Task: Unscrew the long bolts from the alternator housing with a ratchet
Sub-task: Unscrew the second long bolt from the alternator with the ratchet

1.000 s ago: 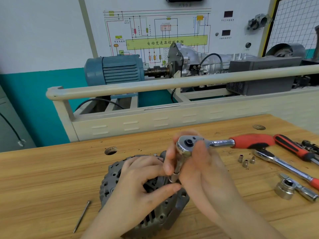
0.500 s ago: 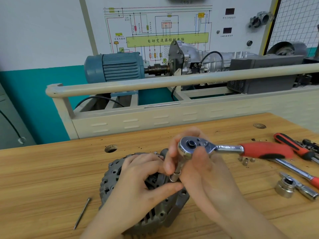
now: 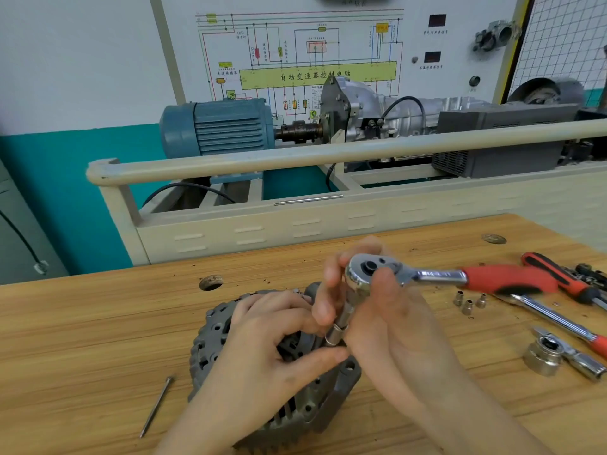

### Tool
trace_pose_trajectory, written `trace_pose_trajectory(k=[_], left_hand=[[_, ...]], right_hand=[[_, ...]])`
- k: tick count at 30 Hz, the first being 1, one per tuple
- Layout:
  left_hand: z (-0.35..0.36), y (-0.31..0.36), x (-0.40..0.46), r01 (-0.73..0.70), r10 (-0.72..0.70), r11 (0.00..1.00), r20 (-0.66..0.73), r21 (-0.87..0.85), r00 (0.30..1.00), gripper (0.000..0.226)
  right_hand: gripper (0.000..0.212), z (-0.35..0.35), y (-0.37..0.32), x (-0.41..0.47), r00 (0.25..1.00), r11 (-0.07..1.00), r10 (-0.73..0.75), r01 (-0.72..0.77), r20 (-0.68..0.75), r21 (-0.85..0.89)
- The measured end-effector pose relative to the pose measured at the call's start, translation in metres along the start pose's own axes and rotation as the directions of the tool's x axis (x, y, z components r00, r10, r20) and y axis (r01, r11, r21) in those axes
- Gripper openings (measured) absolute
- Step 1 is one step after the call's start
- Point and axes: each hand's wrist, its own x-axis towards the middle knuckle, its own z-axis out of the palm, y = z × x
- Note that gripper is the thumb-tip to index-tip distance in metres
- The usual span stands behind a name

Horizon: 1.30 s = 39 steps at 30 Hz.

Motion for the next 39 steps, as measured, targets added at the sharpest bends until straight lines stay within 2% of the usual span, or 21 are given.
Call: trace_pose_trajectory(k=[6,10,13,19,22,26,29,32,35,39], left_hand=[[-0.0019,-0.0001,0.0019,-0.029,0.031,0.999,0.028,-0.045,0.999,0.014],[-0.0019,-0.0024,0.0014,-0.050,0.051,0.999,0.060,-0.010,0.997,0.034],[-0.0009,-0.0011,0.0009,-0.048,0.048,0.999,0.028,0.006,0.998,0.036],[0.0012,0.0018,-0.0002,-0.022,0.022,1.000,-0.031,0.013,0.999,0.022],[0.0003,0.0008,0.0007,-0.031,0.031,0.999,-0.009,0.008,0.999,0.023],[-0.0024,0.0009,0.0016,-0.066,0.067,0.997,0.022,-0.029,0.998,0.008],[-0.0026,0.0006,0.0018,-0.066,0.068,0.997,0.047,-0.031,0.997,0.017],[-0.0019,-0.0013,0.0011,-0.041,0.040,0.999,0.060,0.013,0.997,0.028],[-0.0013,-0.0006,-0.0001,0.005,-0.009,0.999,0.063,0.054,0.998,0.016],[-0.0001,-0.0006,-0.0004,0.043,-0.053,0.992,0.083,0.115,0.995,0.015]], right_hand=[[0.037,-0.0003,-0.0009,0.0010,1.000,1.000,-0.012,0.012,0.023,0.007],[0.037,-0.0015,-0.0008,0.0028,0.999,1.000,0.021,-0.022,0.038,0.015],[0.036,-0.0017,-0.0006,0.0021,0.998,0.999,0.040,-0.041,0.044,0.027],[0.037,0.0013,-0.0011,-0.0020,1.000,0.999,-0.001,0.002,0.029,-0.036],[0.038,0.0019,-0.0017,-0.0026,0.999,0.999,-0.016,0.017,0.028,-0.030],[0.038,0.0022,-0.0015,0.0000,0.999,0.999,-0.020,0.021,0.029,-0.040],[0.040,0.0009,-0.0006,0.0013,1.000,1.000,-0.006,0.006,0.029,-0.015],[0.041,-0.0013,0.0004,0.0011,1.000,1.000,0.005,-0.005,0.031,0.001],[0.042,-0.0018,0.0014,0.0014,1.000,1.000,0.001,-0.001,0.020,-0.006],[0.043,-0.0032,0.0020,0.0018,1.000,1.000,0.000,0.000,0.005,-0.006]])
